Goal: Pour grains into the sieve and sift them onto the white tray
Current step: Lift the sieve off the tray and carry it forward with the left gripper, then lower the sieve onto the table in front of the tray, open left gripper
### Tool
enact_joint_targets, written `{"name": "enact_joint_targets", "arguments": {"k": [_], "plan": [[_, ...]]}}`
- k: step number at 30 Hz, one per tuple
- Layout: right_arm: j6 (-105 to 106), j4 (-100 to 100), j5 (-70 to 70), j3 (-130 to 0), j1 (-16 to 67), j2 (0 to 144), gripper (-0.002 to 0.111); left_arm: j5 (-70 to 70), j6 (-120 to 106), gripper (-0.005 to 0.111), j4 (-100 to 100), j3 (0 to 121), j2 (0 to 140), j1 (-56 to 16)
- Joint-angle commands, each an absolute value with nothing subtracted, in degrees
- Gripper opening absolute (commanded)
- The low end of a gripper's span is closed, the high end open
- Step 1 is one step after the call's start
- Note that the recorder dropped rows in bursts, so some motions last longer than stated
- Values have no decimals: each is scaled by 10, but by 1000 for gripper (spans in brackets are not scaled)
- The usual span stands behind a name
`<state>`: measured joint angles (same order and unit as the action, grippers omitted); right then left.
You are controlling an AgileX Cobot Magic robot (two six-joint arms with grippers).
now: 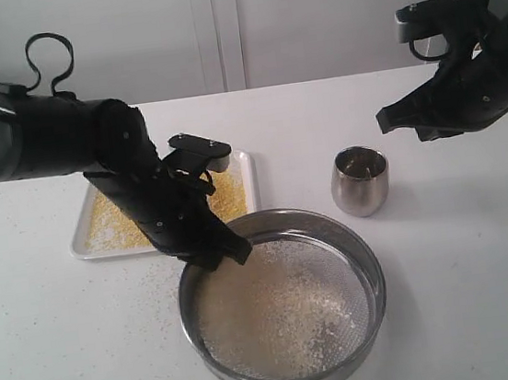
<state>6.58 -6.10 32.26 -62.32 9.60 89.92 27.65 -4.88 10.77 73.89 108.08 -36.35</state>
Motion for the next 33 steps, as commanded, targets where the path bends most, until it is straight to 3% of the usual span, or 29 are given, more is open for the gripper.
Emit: {"name": "enact_joint_targets", "arguments": {"k": [1, 23, 27, 33], "plan": [[65, -59, 315, -626, 91, 898, 0, 245, -24, 0, 116, 738, 1093, -373], [65, -59, 315, -626, 91, 898, 0, 202, -21, 1, 109, 738, 1136, -373], [65, -59, 315, -626, 91, 898, 0, 211, -27, 16, 109, 738, 1136, -373], [65, -59, 315, -626, 91, 898, 0, 211, -27, 58, 109, 738, 1131, -373]]}}
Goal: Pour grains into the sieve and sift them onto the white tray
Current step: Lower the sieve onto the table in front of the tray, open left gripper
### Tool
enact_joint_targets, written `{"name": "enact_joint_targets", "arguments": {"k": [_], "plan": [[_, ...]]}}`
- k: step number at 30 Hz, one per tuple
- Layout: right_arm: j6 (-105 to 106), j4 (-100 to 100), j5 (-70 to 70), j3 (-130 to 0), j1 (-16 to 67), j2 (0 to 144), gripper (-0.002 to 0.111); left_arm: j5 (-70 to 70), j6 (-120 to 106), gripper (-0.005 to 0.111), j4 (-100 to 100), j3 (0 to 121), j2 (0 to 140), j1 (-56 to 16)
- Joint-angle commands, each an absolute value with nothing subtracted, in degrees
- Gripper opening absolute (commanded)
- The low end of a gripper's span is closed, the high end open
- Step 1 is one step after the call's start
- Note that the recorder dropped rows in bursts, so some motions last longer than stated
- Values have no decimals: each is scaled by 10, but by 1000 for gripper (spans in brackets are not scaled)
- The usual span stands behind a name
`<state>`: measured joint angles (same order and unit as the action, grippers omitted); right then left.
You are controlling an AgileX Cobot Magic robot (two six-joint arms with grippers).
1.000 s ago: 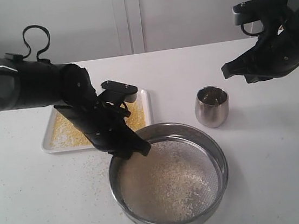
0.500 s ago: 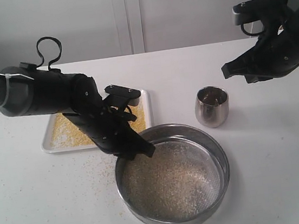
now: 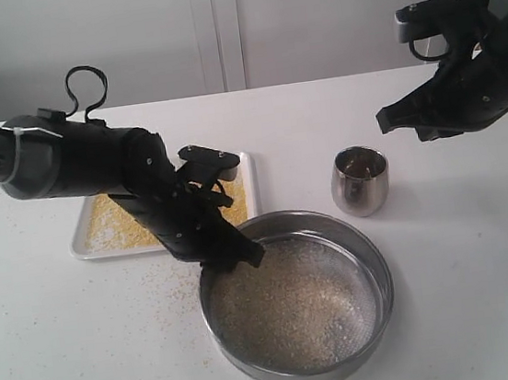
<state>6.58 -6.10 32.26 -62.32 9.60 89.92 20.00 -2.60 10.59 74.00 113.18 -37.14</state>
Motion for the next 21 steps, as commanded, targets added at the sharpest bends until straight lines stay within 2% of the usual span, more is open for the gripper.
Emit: {"name": "enact_joint_targets", "arguments": {"k": [1, 3, 5, 13, 16, 19, 21], "plan": [[65, -59, 315, -626, 91, 898, 0, 213, -25, 65, 109, 738, 1130, -373], [65, -59, 315, -626, 91, 898, 0, 219, -25, 75, 109, 738, 1123, -373], [65, -59, 315, -626, 91, 898, 0, 225, -25, 79, 109, 738, 1115, -373], [65, -59, 315, -626, 91, 898, 0, 266, -24, 78, 84, 738, 1073, -373], [65, -59, 315, -626, 91, 898, 0, 296, -24, 71, 45, 738, 1054, -373], [65, -59, 315, -626, 91, 898, 0, 354, -24, 53, -19, 738, 1037, -373], [65, -59, 315, -626, 91, 898, 0, 403, -23, 35, -66, 738, 1020, -373]]}}
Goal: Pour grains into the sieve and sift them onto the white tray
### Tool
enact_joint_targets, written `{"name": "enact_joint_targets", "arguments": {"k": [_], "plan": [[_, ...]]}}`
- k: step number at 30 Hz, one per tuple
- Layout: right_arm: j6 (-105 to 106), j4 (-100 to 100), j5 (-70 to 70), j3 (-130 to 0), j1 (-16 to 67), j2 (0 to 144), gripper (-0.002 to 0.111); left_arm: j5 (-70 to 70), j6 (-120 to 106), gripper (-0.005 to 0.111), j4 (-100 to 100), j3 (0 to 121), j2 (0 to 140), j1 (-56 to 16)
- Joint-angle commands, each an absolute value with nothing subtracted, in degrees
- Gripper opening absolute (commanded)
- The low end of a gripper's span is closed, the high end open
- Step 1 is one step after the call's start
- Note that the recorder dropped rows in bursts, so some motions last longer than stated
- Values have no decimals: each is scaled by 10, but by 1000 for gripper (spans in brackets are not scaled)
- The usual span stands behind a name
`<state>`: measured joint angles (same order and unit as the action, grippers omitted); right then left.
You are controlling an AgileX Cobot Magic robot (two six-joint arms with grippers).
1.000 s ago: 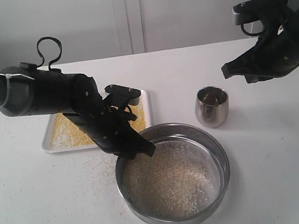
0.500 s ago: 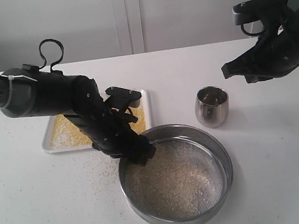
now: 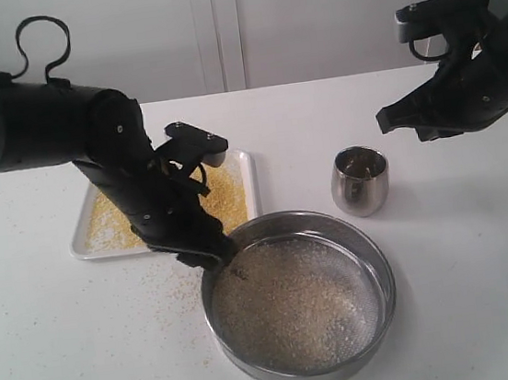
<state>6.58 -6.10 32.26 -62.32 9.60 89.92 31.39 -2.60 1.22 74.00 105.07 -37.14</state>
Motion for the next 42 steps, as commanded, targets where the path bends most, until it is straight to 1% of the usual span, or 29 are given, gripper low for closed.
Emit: {"name": "enact_joint_targets", "arguments": {"k": [1, 3, 4, 7, 10, 21, 25, 30, 37, 40, 42], "plan": [[65, -59, 315, -626, 91, 898, 0, 426, -23, 25, -82, 738, 1015, -373], [65, -59, 315, -626, 91, 898, 0, 465, -18, 6, -118, 738, 1000, -371], [65, -59, 315, -626, 91, 898, 0, 477, -8, 0, -126, 738, 994, -367], [65, -59, 315, -626, 91, 898, 0, 508, 21, 0, -127, 738, 971, -349], [65, -59, 315, -626, 91, 898, 0, 509, 24, 0, -120, 738, 948, -332], [65, -59, 316, -626, 91, 898, 0, 497, 31, 0, -67, 725, 836, -333], [65, -59, 315, -626, 91, 898, 0, 560, 26, 0, -55, 717, 806, -333], [65, -59, 315, -626, 91, 898, 0, 585, 26, 0, -85, 717, 800, -333], [65, -59, 316, -626, 91, 898, 0, 581, 26, 0, -108, 717, 800, -333], [65, -59, 315, -626, 91, 898, 0, 568, 28, 0, -116, 712, 774, -333], [65, -59, 317, -626, 91, 898, 0, 533, 28, 0, -116, 704, 746, -333]]}}
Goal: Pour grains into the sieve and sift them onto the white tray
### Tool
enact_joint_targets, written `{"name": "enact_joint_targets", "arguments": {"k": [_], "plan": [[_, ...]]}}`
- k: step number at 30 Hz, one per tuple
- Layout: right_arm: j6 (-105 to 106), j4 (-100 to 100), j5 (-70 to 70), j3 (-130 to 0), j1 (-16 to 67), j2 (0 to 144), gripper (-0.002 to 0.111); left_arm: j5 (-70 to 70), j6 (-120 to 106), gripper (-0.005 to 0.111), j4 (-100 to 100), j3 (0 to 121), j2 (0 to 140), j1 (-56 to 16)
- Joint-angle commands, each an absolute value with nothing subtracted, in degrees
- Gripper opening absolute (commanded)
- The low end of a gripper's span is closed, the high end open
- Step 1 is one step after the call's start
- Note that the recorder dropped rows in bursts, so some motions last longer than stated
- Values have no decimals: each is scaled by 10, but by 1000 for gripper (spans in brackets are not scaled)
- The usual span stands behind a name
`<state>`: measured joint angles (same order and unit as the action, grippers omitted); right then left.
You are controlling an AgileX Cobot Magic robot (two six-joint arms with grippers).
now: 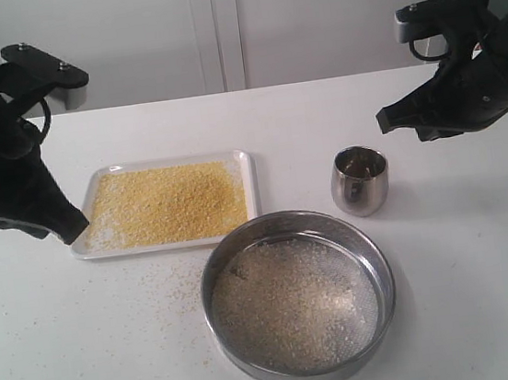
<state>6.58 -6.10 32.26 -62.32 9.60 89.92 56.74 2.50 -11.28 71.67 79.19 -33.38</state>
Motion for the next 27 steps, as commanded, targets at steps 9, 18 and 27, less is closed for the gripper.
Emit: {"name": "enact_joint_targets", "arguments": {"k": [9, 18, 27], "plan": [[65, -59, 316, -626, 91, 898, 0, 381, 28, 0, -117, 636, 614, -333], [65, -59, 316, -626, 91, 898, 0, 330, 28, 0, -109, 551, 509, -313], [65, -59, 316, -626, 91, 898, 0, 266, 30, 0, -76, 435, 362, -201]]}}
